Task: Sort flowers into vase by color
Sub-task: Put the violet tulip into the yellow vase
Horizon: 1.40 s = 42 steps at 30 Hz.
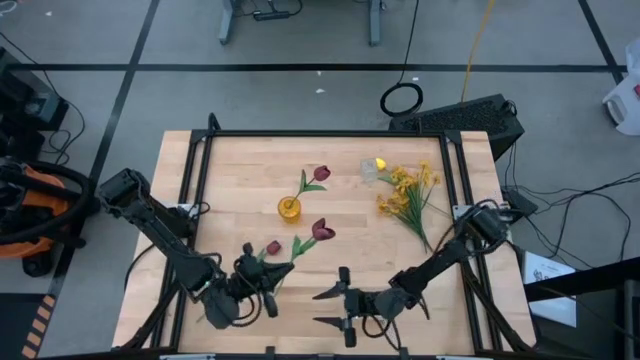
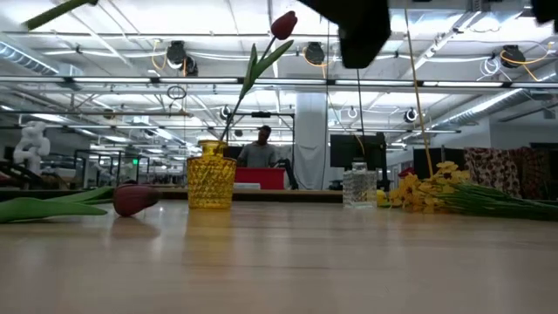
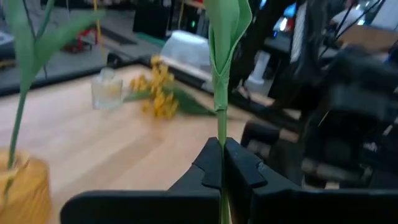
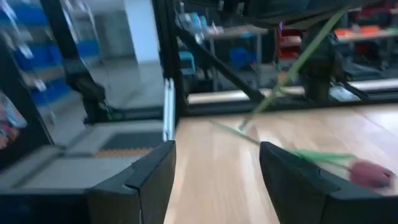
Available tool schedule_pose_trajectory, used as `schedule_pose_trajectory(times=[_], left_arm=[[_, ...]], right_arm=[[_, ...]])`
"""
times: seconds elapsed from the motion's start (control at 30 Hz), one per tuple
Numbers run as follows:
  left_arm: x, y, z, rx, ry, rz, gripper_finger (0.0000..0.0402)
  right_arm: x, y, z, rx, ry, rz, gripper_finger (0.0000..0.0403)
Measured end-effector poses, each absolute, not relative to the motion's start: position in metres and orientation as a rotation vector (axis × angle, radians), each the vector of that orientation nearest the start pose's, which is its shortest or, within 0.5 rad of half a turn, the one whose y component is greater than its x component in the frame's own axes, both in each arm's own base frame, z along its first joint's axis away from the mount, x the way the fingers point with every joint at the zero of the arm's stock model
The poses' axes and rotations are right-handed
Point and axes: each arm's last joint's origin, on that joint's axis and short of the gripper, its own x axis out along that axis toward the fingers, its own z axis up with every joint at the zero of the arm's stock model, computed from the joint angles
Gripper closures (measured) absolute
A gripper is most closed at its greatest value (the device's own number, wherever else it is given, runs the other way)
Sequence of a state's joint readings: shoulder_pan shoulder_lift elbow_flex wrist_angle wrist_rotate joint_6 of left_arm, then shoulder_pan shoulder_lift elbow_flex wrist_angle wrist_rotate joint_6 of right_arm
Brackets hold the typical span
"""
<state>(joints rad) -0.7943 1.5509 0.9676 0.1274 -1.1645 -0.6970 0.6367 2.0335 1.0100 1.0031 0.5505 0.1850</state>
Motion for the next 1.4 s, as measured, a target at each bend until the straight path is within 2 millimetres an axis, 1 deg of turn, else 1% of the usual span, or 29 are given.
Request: schedule_pose_trajectory(times=[0.1, 0.27, 0.43, 0.6, 0.67, 0.73, 0.83, 0.9, 1.03, 1.07, 1.27, 1.4], left_arm=[[0.254, -0.212, 0.258, -0.286, 0.057, 0.418, 0.04], [0.27, -0.214, 0.264, -0.255, -0.026, 0.366, 0.04], [0.285, -0.217, 0.258, -0.228, -0.093, 0.286, 0.0396], [0.295, -0.216, 0.253, -0.213, -0.136, 0.217, 0.0394], [0.297, -0.216, 0.251, -0.207, -0.141, 0.204, 0.0393], [0.299, -0.216, 0.248, -0.205, -0.14, 0.201, 0.0393], [0.3, -0.217, 0.244, -0.189, -0.132, 0.2, 0.0392], [0.3, -0.217, 0.245, -0.177, -0.134, 0.198, 0.0392], [0.298, -0.219, 0.245, -0.161, -0.132, 0.193, 0.0392], [0.298, -0.219, 0.245, -0.15, -0.131, 0.193, 0.0391], [0.295, -0.224, 0.245, -0.139, -0.126, 0.177, 0.0389], [0.29, -0.229, 0.244, -0.12, -0.121, 0.162, 0.0365]], right_arm=[[0.345, 0.226, 0.154, 0.198, -0.052, 0.1, 0.0179], [0.355, 0.214, 0.143, 0.253, -0.134, 0.148, 0.0179], [0.361, 0.204, 0.14, 0.28, -0.149, 0.141, 0.0179], [0.362, 0.201, 0.14, 0.281, -0.151, 0.134, 0.018], [0.363, 0.2, 0.141, 0.284, -0.158, 0.132, 0.0186], [0.363, 0.199, 0.141, 0.284, -0.158, 0.13, 0.0201], [0.363, 0.199, 0.141, 0.284, -0.158, 0.129, 0.0242], [0.363, 0.199, 0.141, 0.283, -0.158, 0.129, 0.0282], [0.363, 0.199, 0.141, 0.283, -0.158, 0.129, 0.0376], [0.363, 0.199, 0.141, 0.283, -0.158, 0.129, 0.0388], [0.364, 0.2, 0.139, 0.301, -0.138, 0.13, 0.0399], [0.363, 0.201, 0.136, 0.314, -0.098, 0.11, 0.04]])
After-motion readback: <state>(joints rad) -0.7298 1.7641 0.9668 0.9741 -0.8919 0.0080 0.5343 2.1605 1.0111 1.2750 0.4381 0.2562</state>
